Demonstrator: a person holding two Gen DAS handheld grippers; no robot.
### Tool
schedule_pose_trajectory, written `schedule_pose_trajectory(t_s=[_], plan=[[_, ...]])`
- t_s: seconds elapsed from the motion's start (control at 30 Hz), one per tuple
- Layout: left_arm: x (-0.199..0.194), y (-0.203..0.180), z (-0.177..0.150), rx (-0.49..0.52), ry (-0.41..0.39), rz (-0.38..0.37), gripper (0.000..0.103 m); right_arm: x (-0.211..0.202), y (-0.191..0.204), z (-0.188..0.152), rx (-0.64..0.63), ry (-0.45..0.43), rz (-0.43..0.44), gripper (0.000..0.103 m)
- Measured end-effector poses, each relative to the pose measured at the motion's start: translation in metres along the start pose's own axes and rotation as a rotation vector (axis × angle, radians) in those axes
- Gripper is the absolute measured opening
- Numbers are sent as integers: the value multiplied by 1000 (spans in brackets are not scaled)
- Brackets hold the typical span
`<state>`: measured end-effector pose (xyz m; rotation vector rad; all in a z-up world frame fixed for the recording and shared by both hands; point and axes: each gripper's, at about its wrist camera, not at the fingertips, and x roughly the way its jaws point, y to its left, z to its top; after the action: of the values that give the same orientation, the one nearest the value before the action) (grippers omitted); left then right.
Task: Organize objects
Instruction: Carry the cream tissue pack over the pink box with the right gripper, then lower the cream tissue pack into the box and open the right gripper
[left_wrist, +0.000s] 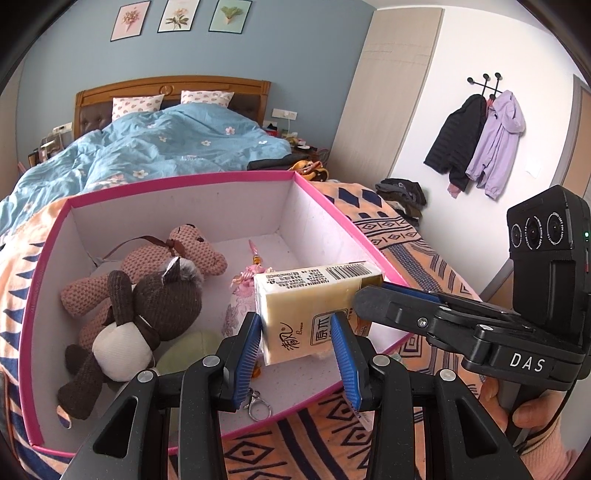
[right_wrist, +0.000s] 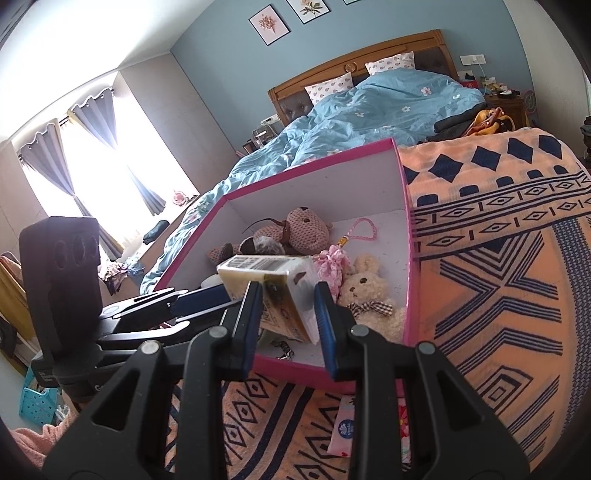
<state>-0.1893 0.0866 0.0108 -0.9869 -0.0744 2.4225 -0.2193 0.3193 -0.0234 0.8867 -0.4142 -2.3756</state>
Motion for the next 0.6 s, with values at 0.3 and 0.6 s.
schedule_pose_trajectory(t_s=[0.3,0.6], plan=[[7,2,0,-7,24,0,40,4,3,0,-18,9,-49,32],[15,3,0,-15,48,-6,38,8,4,1,-37,11,-103,32]])
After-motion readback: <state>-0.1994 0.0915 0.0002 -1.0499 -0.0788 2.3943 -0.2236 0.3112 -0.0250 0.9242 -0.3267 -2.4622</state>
